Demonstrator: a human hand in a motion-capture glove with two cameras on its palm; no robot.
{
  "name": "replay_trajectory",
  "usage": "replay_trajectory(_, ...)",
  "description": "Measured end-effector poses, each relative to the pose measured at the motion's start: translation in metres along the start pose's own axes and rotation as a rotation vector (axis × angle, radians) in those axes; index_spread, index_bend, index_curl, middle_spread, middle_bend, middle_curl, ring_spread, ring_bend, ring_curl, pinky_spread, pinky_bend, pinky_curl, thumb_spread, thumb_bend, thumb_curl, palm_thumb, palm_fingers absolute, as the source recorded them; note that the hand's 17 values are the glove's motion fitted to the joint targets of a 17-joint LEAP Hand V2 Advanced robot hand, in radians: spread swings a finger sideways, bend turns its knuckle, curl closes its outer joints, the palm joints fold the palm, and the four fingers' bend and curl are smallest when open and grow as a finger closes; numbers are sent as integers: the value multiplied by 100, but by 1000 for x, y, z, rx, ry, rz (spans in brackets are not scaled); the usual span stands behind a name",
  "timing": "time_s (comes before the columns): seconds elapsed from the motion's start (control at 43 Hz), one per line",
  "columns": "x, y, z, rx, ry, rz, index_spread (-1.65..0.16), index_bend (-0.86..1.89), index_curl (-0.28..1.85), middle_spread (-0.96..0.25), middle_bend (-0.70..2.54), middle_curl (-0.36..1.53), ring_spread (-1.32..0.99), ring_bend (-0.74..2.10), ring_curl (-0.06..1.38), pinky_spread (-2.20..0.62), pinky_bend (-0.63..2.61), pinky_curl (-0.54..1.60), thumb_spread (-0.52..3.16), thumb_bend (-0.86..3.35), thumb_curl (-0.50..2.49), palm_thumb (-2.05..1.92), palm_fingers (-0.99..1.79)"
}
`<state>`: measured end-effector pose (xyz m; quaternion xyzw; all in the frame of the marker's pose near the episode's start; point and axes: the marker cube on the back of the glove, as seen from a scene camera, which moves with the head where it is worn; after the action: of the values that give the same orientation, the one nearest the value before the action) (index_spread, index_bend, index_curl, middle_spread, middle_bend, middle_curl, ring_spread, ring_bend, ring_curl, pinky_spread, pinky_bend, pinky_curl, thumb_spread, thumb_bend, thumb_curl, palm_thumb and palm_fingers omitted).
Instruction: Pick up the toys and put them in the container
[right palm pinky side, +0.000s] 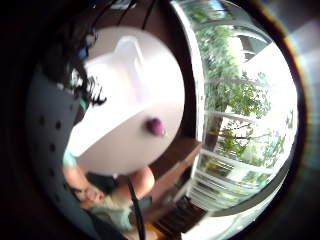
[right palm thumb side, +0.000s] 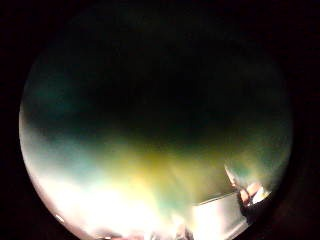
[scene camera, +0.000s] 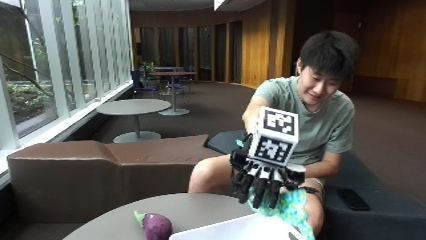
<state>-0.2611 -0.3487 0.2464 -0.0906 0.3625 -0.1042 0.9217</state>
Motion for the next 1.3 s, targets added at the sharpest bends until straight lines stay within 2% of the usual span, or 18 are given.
replay_trajectory(0.023, 1, 2, 3, -82, 10, 13, -21, 64, 89, -21, 87, 90, -32, 132, 74, -36, 126, 60, 71, -2, 95, 39, 48)
replay_trajectory(0.07, 4, 7, 8, -196, 36, 39, -21, 39, 82, -20, 67, 84, -30, 118, 73, -29, 132, 63, 86, -14, 84, 15, -18)
replay_trajectory(0.093, 6, 10, 9, -216, 47, 49, -21, 29, 80, -18, 58, 80, -27, 113, 72, -26, 135, 64, 90, -14, 81, 9, -38)
replay_trajectory(0.163, 16, 17, 8, -188, 54, 62, -20, 10, 67, -12, 39, 72, -20, 93, 64, -18, 135, 59, 96, -12, 73, -3, -47)
replay_trajectory(0.256, 38, 29, -1, -140, 24, 84, -19, 4, 53, -8, 25, 64, -15, 78, 56, -11, 130, 54, 101, -10, 64, -9, -38)
replay_trajectory(0.465, 122, 78, -13, -90, -18, 186, -20, 5, 41, -4, 17, 56, -7, 56, 46, -3, 115, 46, 106, -13, 46, -18, -28)
replay_trajectory(0.627, 202, 116, 17, -43, -123, 269, -20, 7, 34, -3, 17, 52, -5, 51, 43, -1, 100, 41, 109, -12, 37, -17, -26)
replay_trajectory(0.744, 242, 121, 46, -87, -192, 328, -21, 8, 31, -4, 19, 51, -5, 47, 42, 0, 87, 37, 110, -11, 32, -16, -23)
replay_trajectory(0.953, 290, 98, 146, -153, -206, 321, -21, 8, 27, -5, 18, 48, -3, 42, 40, 1, 78, 33, 113, -9, 25, -14, -19)
replay_trajectory(1.069, 301, 69, 233, -88, -291, 300, -22, 11, 26, -4, 18, 47, -4, 39, 39, 1, 75, 33, 115, -9, 23, -12, -15)
replay_trajectory(1.185, 298, 68, 348, -217, -479, 356, -21, 13, 26, -5, 19, 46, -5, 38, 39, 0, 71, 32, 117, -5, 23, -7, -11)
replay_trajectory(1.208, 296, 69, 364, -218, -515, 368, -21, 14, 26, -4, 15, 45, -5, 33, 37, 0, 73, 32, 117, -4, 23, -5, -17)
replay_trajectory(1.301, 292, 64, 390, -62, -500, 428, -19, 9, 25, -3, 18, 44, -6, 36, 38, 0, 66, 31, 119, 0, 25, 3, -16)
